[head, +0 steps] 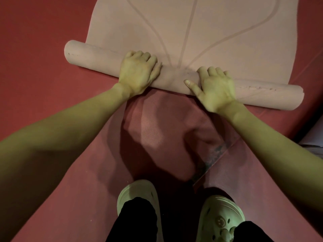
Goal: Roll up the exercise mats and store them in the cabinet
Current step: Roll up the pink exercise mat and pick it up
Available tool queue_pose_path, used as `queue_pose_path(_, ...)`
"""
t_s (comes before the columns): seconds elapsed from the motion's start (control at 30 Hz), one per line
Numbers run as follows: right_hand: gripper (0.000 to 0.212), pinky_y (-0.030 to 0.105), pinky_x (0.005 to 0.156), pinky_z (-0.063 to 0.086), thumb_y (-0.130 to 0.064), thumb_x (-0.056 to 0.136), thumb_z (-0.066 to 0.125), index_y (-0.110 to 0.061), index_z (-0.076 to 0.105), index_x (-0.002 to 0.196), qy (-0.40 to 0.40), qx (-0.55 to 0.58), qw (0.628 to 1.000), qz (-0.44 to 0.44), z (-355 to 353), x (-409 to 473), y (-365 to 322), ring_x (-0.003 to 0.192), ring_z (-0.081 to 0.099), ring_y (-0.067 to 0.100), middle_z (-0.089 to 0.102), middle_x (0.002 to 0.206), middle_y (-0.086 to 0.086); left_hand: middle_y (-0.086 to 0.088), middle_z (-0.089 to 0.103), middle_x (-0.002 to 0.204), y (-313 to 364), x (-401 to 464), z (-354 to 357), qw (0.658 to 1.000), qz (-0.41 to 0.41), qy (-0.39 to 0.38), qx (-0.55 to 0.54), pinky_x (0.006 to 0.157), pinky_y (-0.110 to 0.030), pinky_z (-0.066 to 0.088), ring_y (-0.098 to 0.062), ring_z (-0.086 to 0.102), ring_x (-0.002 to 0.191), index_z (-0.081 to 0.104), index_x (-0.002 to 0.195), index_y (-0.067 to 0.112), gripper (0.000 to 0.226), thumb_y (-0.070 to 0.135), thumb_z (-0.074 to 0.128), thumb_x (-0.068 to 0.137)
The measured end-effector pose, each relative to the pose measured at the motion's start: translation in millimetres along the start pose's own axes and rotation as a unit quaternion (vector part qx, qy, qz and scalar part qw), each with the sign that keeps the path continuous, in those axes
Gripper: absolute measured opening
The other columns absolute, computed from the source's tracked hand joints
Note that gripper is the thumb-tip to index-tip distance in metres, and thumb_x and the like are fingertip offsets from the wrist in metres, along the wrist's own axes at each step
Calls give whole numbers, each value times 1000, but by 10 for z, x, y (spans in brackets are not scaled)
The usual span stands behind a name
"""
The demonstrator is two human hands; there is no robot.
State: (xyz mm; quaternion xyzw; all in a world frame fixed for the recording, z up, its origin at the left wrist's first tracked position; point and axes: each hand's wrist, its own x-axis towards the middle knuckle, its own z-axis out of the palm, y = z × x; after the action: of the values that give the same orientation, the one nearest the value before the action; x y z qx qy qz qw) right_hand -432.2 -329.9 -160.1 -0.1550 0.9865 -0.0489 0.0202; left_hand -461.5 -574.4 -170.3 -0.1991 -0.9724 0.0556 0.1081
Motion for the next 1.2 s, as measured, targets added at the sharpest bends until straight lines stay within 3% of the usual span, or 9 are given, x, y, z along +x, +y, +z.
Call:
queue_pose_path(0.1,66,48,91,34,-59,95,28,-3,55,119,74,-4,997,25,76,-118,-70,103,51,38,53,113,22,-18,65,84,-31,89,5,999,12,-27,-22,70,-45,40,-39,59,78,58,85,7,50,37,21,101)
queue_pose_path(0.23,71,60,108,19,-62,93,40,-12,38,143,77,-49,995,36,183,-313,-102,122,43,42,47,133,22,-22,64,85,-76,165,-20,997,24,-47,-53,72,-46,40,-42,60,81,57,86,6,56,41,15,99)
queue_pose_path(0.4,68,63,102,27,-63,91,38,-14,41,139,45,-58,997,39,96,-178,-55,110,47,41,51,124,20,-17,55,108,-78,50,-45,997,15,-23,-69,86,-44,32,-34,51,99,56,110,7,59,55,25,98)
queue_pose_path(0.6,74,58,96,31,-68,88,24,-15,42,136,1,-74,997,23,-36,-9,68,104,49,42,53,119,20,-22,51,118,-302,-125,-66,997,29,-64,-31,106,-55,25,-37,48,112,40,139,14,90,82,26,82)
queue_pose_path(0.8,73,57,96,31,-68,89,25,-15,41,137,-12,-53,998,28,-112,-19,55,104,48,42,53,120,20,-25,56,104,-359,23,-207,993,74,-90,-17,85,-48,39,-39,52,92,46,128,4,93,81,18,83)
queue_pose_path(1.03,68,52,86,39,-65,90,33,-13,50,132,3,-63,998,7,-104,-584,-125,91,53,38,58,108,16,-17,58,95,-181,-577,-291,994,83,-58,-43,78,-45,40,-34,53,85,53,121,5,84,78,24,89)
queue_pose_path(1.2,71,52,82,40,-66,89,31,-13,50,133,-37,-15,999,-5,-156,-1048,-250,89,54,39,59,108,16,-14,62,91,-50,-1004,-475,988,106,-78,-76,72,-44,42,-34,56,80,59,117,7,80,76,29,89)
